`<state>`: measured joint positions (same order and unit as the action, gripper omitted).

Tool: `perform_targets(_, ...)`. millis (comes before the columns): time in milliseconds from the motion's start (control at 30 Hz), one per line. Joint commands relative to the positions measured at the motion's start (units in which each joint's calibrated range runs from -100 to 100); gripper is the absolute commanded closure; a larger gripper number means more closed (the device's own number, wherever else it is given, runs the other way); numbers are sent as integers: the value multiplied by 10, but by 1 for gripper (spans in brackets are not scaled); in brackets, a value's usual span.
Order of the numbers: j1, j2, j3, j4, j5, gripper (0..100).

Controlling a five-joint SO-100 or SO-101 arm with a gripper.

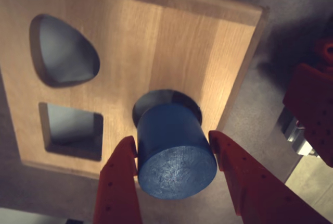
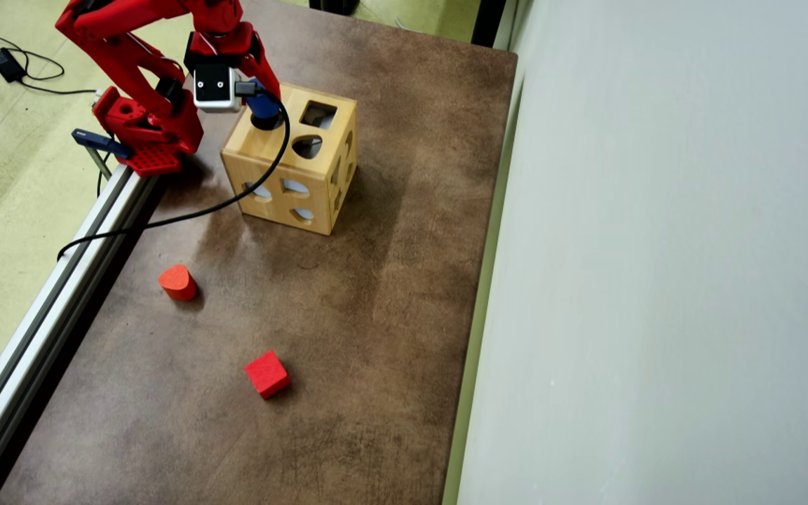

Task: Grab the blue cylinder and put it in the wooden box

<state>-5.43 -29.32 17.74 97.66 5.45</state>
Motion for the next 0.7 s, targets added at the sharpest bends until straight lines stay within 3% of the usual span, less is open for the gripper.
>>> perform_targets(0,28,2,10,4,3,98)
perform_targets(667,21,4,13,4,4,98)
